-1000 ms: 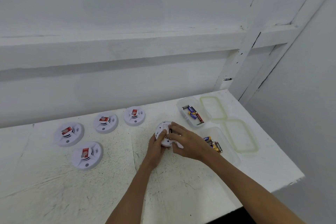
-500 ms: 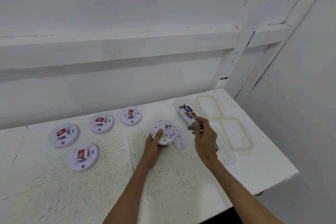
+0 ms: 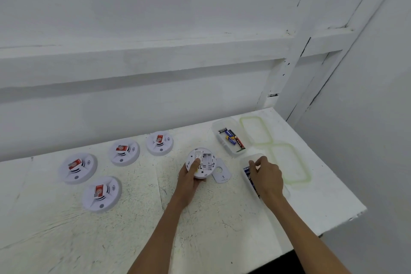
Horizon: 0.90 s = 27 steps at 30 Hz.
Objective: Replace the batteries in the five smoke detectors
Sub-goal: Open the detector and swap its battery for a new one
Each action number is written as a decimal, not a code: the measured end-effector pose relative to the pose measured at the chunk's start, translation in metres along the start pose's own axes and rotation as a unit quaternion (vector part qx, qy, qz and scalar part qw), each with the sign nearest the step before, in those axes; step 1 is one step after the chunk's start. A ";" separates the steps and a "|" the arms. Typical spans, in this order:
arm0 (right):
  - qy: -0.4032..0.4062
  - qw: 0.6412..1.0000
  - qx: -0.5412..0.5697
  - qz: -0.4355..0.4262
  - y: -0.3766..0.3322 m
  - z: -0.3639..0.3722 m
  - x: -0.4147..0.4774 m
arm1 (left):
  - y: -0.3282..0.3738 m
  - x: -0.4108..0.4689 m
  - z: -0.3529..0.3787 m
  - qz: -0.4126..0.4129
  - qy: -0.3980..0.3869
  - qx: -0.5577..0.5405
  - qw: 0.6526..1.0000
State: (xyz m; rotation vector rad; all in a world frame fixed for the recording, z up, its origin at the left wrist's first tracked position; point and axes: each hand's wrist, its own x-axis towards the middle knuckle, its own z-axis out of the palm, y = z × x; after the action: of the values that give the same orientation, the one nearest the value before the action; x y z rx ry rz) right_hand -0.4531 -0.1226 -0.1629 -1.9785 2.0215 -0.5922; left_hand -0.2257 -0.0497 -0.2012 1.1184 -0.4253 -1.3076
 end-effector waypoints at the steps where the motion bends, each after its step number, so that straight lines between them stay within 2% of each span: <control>1: 0.012 1.000 -0.013 -0.006 -0.001 0.000 0.001 | 0.000 0.000 0.000 0.000 0.000 -0.002 1.000; 5: 0.049 0.998 -0.021 -0.028 -0.016 -0.004 0.010 | 0.001 -0.001 0.001 -0.002 0.000 -0.007 1.000; 7: 0.055 0.998 0.017 -0.039 -0.028 -0.008 0.020 | 0.002 -0.001 0.001 0.000 -0.002 -0.008 1.000; 13: -0.026 0.985 0.081 -0.149 -0.058 0.001 0.062 | 0.001 -0.001 0.000 -0.001 -0.001 -0.012 1.000; 16: -0.081 0.984 0.033 -0.155 -0.068 0.013 0.088 | 0.001 -0.001 0.000 0.003 0.002 -0.013 1.000; 21: -0.195 0.967 -0.111 -0.118 -0.077 0.028 0.115 | 0.001 0.000 0.001 0.008 0.010 -0.013 1.000; 27: -0.179 0.963 -0.163 -0.120 -0.083 0.035 0.115 | 0.002 0.000 0.003 0.015 0.012 -0.012 1.000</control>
State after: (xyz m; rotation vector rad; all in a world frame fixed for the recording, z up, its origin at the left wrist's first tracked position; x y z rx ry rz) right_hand -0.3688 -0.2405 -0.1447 -2.3346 1.7555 0.0688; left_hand -0.2274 -0.0515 -0.1985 1.1021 -0.4057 -1.2678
